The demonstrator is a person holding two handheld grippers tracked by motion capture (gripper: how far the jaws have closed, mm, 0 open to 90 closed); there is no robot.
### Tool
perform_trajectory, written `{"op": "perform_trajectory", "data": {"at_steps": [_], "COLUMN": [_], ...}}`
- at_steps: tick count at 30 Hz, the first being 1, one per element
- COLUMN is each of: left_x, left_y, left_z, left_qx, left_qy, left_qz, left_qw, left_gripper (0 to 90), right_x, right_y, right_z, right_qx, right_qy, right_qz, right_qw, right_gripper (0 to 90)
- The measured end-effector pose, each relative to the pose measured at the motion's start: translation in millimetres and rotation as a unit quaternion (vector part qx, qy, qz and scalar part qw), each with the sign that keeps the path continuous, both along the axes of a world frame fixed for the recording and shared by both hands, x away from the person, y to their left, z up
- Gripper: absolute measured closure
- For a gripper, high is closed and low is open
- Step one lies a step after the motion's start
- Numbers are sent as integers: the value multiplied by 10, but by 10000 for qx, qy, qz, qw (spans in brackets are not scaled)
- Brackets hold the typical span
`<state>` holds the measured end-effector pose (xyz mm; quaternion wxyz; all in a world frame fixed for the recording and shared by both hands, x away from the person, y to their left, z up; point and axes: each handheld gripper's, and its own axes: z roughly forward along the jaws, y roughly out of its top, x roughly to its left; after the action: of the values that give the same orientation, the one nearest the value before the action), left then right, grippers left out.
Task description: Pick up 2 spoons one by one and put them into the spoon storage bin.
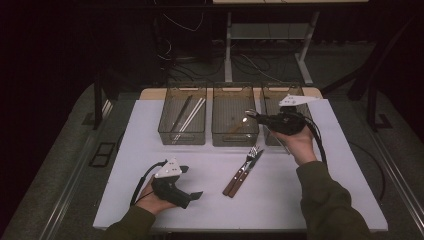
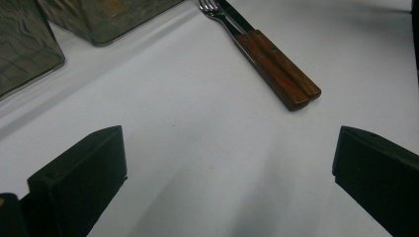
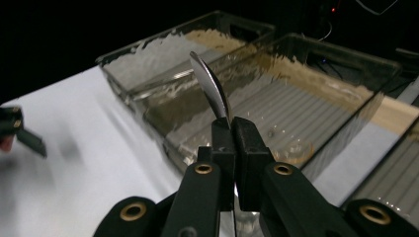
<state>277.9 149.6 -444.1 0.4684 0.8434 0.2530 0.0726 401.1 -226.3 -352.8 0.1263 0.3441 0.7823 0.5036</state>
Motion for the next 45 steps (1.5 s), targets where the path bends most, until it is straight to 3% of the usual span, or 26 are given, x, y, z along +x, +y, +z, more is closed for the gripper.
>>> {"op": "perform_trajectory", "data": {"at_steps": [12,17,21,28,32,34,42,45], "left_x": [0,-9,-8,-6,-13,-12,-6,-9], "left_y": [-28,-45,-52,-59,-61,-57,-64,-69], "left_z": [8,15,23,23,25,27,23,20], "left_qx": [10,36,35,13,52,48,102,117], "left_qy": [-28,-99,-113,-117,-126,-132,-111,-88], "left_qz": [-64,-159,-179,-198,-220,-230,-193,-179], "left_qw": [10000,9998,9998,9997,9997,9996,9997,9997], "left_gripper": [0,0,0,0,0,0,0,0], "right_x": [439,616,734,916,956,950,794,700], "right_y": [381,586,700,791,831,836,704,637], "right_z": [199,213,156,-78,-194,-213,-154,-143], "right_qx": [142,57,97,158,-23,-94,-68,-5], "right_qy": [-67,-17,47,259,379,407,334,315], "right_qz": [-231,-283,-349,-491,-549,-633,-641,-513], "right_qw": [9996,9996,9993,9983,9978,9971,9974,9982], "right_gripper": [884,884,884,884,869,711,471,419]}}
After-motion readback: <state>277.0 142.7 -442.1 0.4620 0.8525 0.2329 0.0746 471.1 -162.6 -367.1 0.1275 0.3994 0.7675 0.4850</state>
